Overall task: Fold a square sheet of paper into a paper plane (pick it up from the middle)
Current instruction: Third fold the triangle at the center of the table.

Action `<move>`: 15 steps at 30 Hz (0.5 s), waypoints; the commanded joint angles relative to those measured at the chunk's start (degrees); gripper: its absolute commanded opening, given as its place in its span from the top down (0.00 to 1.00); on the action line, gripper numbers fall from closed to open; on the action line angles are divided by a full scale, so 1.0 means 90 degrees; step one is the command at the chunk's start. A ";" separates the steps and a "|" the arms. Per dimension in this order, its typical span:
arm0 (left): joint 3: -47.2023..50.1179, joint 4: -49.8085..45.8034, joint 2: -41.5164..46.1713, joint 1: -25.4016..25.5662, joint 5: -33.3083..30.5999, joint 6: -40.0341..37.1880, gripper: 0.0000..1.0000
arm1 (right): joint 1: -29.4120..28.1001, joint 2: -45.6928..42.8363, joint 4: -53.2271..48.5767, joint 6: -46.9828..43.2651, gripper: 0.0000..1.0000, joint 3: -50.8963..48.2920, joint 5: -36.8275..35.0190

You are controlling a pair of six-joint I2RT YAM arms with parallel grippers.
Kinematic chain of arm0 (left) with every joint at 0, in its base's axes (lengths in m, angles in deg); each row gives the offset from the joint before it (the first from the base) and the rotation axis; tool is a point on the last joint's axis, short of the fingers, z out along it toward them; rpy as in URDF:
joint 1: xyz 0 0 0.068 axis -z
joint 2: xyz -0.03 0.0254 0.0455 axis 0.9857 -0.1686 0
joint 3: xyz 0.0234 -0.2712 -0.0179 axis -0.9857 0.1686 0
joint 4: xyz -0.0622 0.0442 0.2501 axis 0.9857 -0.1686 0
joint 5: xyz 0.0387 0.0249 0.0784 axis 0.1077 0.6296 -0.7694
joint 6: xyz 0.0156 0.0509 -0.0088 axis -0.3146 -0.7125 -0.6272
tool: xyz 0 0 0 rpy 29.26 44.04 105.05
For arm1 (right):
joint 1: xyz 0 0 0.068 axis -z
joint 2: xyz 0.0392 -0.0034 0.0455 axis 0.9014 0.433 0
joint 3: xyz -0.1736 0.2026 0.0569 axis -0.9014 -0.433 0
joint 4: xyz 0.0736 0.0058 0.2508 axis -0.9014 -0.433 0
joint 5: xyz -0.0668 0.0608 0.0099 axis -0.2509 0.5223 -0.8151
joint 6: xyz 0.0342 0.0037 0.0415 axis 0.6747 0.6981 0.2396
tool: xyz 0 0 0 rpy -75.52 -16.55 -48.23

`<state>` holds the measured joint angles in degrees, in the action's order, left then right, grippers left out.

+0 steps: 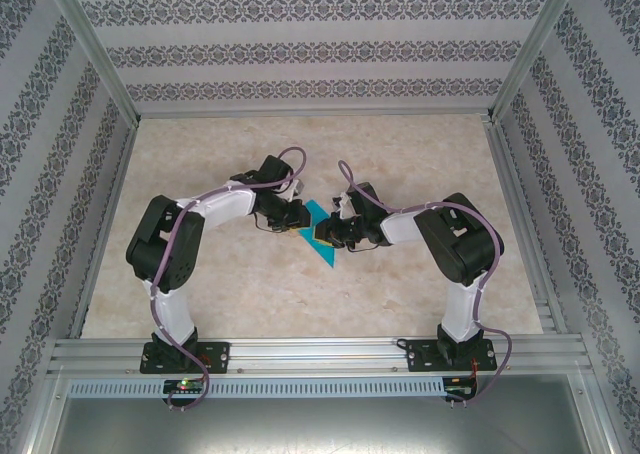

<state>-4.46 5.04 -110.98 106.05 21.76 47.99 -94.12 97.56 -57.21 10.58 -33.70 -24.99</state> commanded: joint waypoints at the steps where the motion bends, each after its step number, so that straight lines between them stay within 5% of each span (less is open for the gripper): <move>1: 0.0304 0.0358 0.0185 -0.0013 0.0227 0.0301 0.81 | -0.0011 0.0295 -0.0516 -0.0150 0.88 -0.0231 -0.0407; 7: 0.0538 0.0724 0.0132 0.0136 0.0407 0.0373 0.88 | 0.0008 0.0300 -0.0539 -0.0157 1.00 -0.0251 -0.0419; 15: 0.0529 0.1006 -0.0100 0.0290 0.0580 0.0464 0.95 | 0.0018 0.0277 -0.0537 -0.0145 1.00 -0.0269 -0.0397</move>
<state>0.22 11.35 -110.82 107.99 25.28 51.40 -94.10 97.76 -57.32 10.60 -34.03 -25.87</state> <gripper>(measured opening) 0.068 0.039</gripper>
